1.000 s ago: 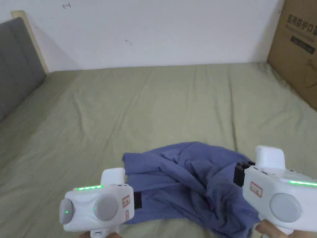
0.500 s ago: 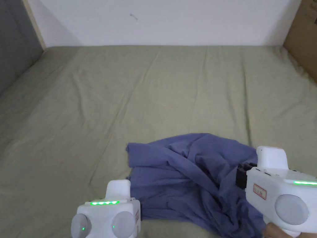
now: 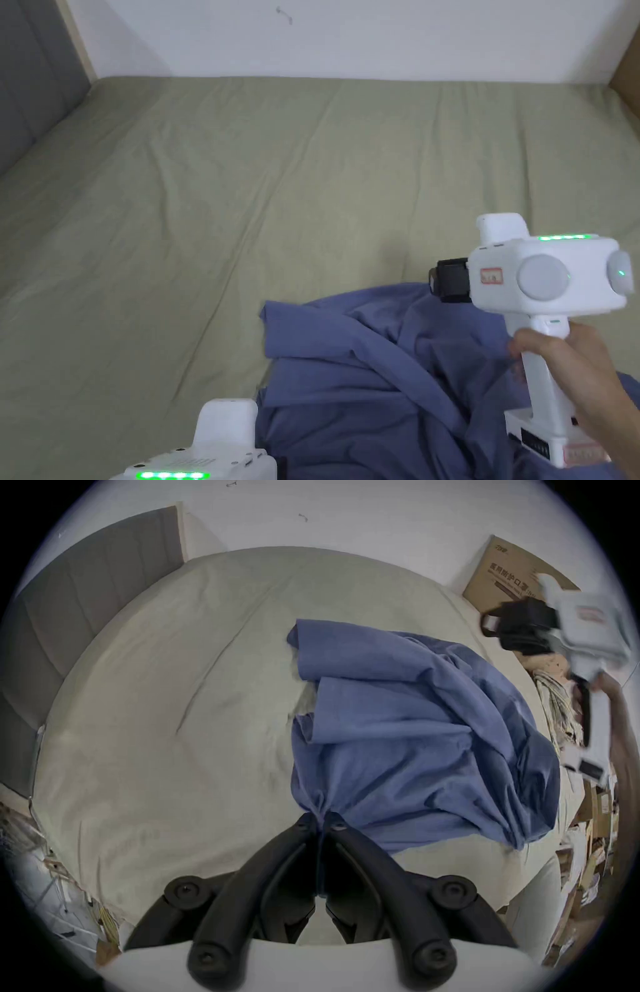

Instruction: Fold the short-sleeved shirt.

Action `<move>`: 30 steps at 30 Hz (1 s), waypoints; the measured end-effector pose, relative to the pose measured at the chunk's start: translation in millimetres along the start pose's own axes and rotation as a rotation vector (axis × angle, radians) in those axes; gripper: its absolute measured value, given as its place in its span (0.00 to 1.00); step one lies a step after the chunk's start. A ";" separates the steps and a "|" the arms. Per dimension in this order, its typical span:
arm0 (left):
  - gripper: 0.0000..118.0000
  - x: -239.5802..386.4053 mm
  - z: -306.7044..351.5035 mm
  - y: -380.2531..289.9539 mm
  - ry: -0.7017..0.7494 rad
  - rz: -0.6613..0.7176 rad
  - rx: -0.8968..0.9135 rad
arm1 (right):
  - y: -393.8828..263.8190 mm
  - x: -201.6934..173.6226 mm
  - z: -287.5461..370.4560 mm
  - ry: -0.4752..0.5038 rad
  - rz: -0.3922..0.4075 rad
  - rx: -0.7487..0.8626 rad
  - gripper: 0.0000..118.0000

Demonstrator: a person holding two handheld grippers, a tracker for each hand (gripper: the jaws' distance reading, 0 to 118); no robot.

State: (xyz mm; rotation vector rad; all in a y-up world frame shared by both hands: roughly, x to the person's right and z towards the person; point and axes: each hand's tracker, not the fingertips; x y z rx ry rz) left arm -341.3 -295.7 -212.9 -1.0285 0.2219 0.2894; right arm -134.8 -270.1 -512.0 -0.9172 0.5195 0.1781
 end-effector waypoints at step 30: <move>0.02 -27.0 91.7 94.9 0.080 0.000 0.251 | 60.2 80.3 162.3 -0.152 -0.002 0.141 0.03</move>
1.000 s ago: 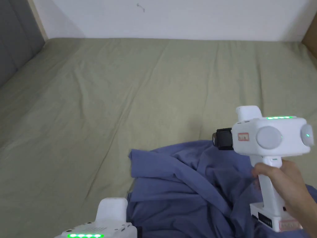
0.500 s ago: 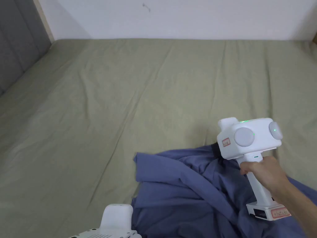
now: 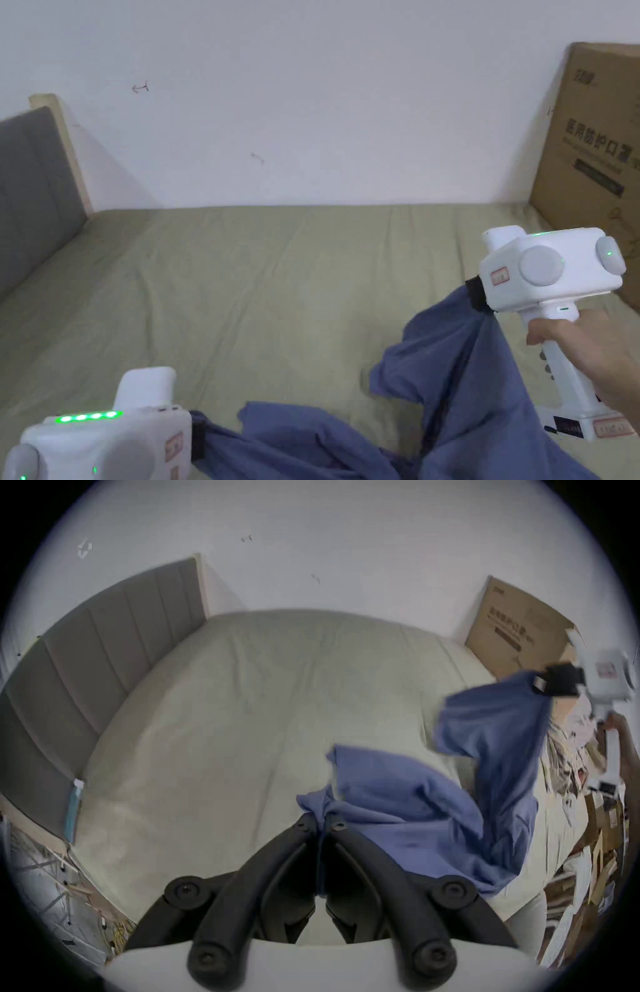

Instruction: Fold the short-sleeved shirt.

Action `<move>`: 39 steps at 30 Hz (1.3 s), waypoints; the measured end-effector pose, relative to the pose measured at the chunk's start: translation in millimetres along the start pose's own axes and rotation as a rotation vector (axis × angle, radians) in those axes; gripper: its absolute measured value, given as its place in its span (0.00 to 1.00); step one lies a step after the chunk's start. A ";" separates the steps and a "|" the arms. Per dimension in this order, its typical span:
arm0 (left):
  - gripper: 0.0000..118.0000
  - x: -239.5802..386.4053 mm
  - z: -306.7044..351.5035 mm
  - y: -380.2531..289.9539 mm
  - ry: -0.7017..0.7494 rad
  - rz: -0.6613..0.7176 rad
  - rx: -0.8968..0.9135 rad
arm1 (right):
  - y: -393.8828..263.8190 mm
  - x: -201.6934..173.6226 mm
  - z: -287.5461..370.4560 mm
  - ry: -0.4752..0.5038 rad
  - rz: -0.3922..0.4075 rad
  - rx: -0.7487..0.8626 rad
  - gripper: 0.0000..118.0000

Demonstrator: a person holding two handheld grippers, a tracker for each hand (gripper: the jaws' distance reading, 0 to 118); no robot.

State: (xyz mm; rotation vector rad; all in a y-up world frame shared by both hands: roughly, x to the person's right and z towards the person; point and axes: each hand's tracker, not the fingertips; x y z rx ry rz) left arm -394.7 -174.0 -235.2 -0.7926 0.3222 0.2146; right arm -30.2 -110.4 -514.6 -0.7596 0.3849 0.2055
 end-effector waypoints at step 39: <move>0.02 -90.8 74.8 351.6 0.240 0.004 0.506 | 179.5 91.6 100.5 -0.156 -0.300 0.356 0.03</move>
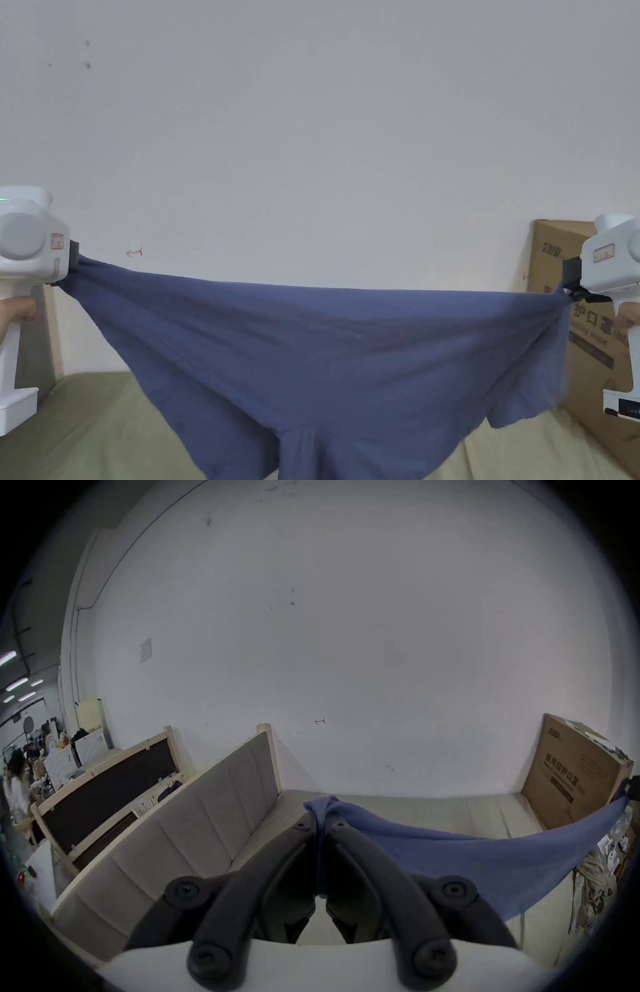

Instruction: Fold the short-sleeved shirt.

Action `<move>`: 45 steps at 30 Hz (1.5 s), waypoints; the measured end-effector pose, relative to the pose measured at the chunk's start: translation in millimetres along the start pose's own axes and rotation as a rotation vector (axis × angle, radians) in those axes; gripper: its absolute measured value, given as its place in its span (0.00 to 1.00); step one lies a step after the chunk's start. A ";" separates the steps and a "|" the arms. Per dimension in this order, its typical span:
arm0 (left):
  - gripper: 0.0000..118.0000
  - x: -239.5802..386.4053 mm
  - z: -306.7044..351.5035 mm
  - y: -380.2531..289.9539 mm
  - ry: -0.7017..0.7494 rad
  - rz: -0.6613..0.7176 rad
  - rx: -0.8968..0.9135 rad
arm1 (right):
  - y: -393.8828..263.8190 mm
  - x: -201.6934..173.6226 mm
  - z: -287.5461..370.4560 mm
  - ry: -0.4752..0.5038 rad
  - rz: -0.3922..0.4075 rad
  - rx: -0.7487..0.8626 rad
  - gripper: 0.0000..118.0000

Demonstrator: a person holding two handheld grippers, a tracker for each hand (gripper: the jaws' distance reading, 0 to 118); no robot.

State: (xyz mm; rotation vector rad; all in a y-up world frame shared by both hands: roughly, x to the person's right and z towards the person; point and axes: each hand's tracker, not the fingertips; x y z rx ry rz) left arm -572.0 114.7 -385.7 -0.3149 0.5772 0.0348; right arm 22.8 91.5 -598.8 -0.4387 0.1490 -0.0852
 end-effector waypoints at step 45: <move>0.05 -62.9 133.2 -463.6 0.040 -0.104 -0.606 | -421.4 72.8 -2.7 -0.001 -0.086 -0.662 0.16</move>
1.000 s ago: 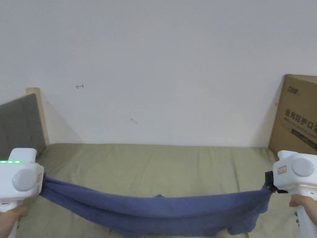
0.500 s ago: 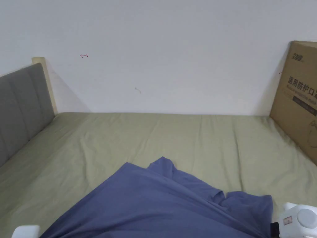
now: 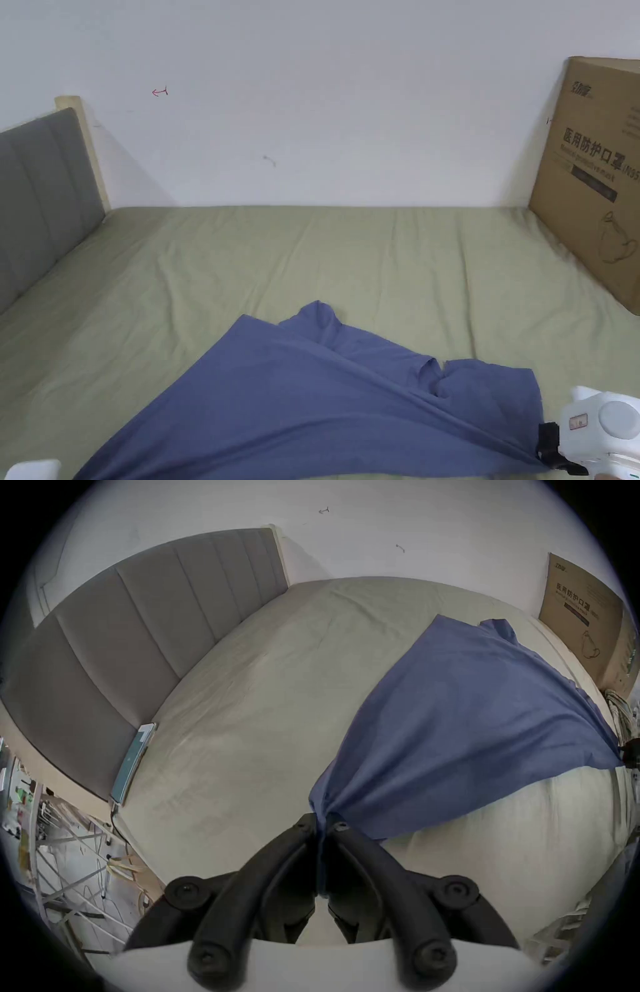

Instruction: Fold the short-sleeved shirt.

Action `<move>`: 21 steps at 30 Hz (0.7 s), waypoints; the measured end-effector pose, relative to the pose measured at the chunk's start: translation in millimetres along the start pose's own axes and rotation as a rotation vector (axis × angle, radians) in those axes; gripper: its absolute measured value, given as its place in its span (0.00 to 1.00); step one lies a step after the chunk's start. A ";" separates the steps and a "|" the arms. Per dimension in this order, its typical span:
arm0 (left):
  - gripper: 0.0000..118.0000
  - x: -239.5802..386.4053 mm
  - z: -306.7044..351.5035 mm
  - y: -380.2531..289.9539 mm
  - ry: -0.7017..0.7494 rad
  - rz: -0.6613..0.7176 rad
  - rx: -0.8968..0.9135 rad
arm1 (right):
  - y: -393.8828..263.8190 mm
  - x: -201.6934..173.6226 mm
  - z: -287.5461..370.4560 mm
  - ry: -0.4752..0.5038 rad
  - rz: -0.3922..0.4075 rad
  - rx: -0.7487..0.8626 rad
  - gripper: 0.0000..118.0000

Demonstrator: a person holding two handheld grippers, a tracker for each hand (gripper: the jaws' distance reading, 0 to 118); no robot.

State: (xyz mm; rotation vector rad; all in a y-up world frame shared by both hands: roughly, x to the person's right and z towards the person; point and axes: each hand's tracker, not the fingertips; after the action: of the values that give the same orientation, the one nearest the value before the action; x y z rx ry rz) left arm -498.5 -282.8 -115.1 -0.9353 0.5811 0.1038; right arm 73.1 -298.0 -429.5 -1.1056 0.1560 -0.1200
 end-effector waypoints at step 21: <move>0.00 91.0 49.8 0.6 -0.339 -0.078 0.033 | -67.3 -4.5 52.1 0.117 0.039 0.151 0.01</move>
State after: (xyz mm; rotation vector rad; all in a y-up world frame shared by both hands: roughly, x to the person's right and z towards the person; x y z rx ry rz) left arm -400.7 -258.1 -139.7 -0.8829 0.2319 0.1786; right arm 77.0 -281.3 -346.0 -0.9445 0.2688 -0.1590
